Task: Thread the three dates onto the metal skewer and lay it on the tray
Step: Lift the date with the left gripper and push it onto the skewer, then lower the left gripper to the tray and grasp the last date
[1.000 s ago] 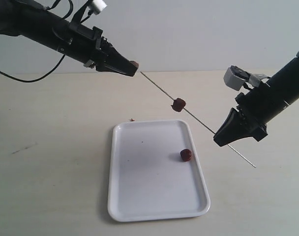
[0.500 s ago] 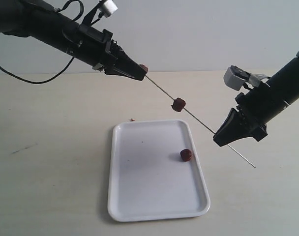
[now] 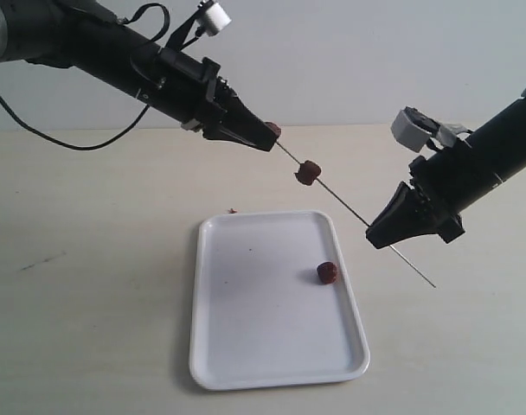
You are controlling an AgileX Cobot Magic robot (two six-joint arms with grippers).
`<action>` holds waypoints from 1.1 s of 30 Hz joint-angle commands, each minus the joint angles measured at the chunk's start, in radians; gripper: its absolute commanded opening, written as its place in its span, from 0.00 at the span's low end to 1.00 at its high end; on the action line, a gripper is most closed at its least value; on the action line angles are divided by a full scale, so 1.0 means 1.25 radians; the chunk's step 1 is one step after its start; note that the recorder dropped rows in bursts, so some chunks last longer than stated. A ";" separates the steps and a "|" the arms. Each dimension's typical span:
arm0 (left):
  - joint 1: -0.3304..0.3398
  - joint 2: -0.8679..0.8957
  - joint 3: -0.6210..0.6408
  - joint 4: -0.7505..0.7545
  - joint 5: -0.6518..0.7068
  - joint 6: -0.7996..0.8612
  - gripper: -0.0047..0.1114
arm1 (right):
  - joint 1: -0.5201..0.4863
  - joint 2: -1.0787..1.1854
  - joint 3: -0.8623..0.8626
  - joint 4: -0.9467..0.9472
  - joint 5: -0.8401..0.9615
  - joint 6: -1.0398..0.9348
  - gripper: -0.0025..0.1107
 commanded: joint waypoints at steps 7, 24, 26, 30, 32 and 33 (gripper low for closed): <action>-0.022 -0.007 0.003 -0.022 0.006 0.005 0.30 | 0.003 -0.003 0.000 0.153 0.001 -0.015 0.02; -0.023 -0.007 0.003 -0.088 0.006 0.024 0.39 | 0.003 -0.003 0.000 0.232 0.001 -0.036 0.02; -0.023 -0.007 0.003 -0.088 0.006 0.024 0.47 | 0.003 -0.003 0.000 0.230 0.001 -0.036 0.02; -0.023 -0.007 0.003 -0.088 0.006 0.024 0.61 | 0.003 -0.003 0.000 0.228 0.001 -0.036 0.02; -0.022 -0.007 0.003 -0.088 0.006 0.024 0.62 | 0.003 -0.003 0.000 0.228 0.001 -0.036 0.02; -0.022 -0.007 0.003 -0.088 0.006 0.024 0.62 | 0.003 -0.003 0.000 0.228 0.001 -0.036 0.02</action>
